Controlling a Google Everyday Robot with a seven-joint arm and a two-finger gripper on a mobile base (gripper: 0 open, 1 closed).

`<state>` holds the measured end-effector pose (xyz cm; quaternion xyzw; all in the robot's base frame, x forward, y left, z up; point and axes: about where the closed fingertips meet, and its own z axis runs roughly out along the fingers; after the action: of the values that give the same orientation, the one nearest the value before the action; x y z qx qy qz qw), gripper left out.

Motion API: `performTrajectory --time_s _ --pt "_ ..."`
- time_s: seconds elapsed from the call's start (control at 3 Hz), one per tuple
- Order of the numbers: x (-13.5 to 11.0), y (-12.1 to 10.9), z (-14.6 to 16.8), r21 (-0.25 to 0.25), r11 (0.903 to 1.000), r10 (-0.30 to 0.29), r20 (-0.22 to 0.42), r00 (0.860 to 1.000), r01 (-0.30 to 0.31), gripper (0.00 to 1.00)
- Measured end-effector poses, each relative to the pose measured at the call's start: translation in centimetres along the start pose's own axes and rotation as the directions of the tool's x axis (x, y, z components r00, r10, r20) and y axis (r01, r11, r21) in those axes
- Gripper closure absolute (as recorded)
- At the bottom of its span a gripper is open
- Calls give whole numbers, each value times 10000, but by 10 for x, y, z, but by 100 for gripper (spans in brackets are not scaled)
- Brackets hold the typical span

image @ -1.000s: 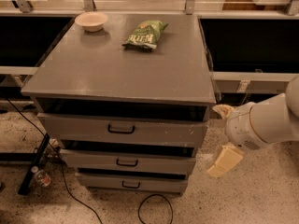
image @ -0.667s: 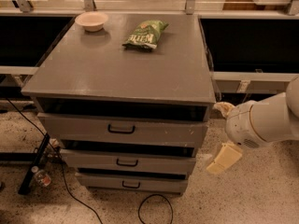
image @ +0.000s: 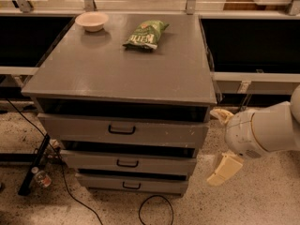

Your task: Open top drawer

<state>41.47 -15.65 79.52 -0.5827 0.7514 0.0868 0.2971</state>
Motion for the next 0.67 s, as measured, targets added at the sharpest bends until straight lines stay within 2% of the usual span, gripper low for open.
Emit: performTrajectory --time_s 0.33,0.67 --pt "1 12 10 -337 9993 -183 86 9998 186 0" --pt "1 12 10 -337 9993 -183 86 9998 186 0"
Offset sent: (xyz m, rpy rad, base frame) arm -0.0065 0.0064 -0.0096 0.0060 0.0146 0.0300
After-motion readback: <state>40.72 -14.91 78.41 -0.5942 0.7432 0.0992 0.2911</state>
